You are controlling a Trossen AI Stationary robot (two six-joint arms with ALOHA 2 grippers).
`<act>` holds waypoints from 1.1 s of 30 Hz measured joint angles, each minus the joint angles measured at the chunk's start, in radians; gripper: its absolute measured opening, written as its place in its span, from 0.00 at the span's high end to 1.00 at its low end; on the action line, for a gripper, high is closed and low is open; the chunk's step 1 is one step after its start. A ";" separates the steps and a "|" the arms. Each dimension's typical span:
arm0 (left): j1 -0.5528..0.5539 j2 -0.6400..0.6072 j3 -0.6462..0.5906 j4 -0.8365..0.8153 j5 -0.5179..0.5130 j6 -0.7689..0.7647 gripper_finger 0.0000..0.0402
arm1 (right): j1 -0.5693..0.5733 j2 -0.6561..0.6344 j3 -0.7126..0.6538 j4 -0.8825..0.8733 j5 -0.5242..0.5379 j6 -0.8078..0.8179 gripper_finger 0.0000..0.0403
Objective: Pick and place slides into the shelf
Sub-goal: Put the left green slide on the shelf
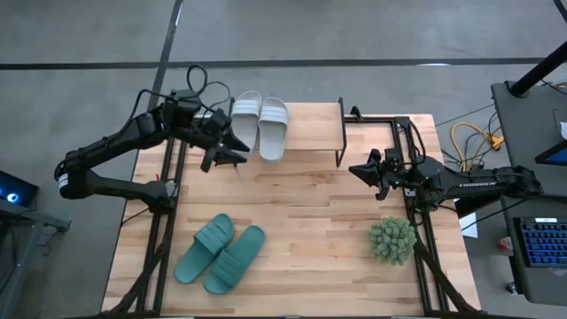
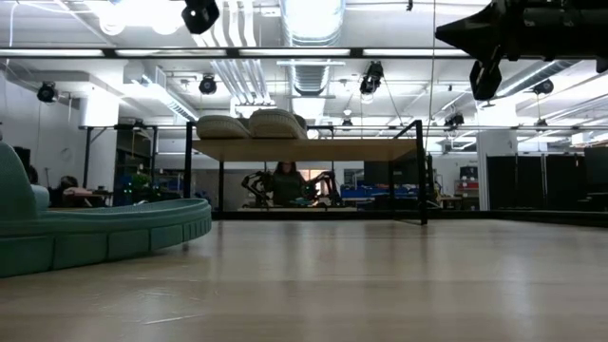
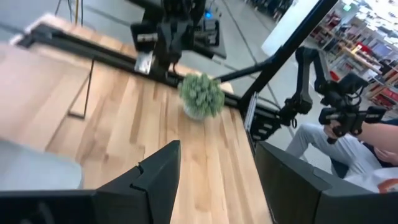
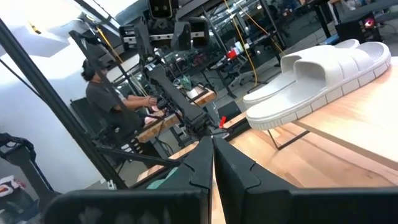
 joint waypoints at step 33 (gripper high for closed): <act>-0.026 -0.018 0.000 -0.569 -0.199 -0.517 0.52 | 0.000 0.000 0.000 -0.003 -0.002 -0.001 0.98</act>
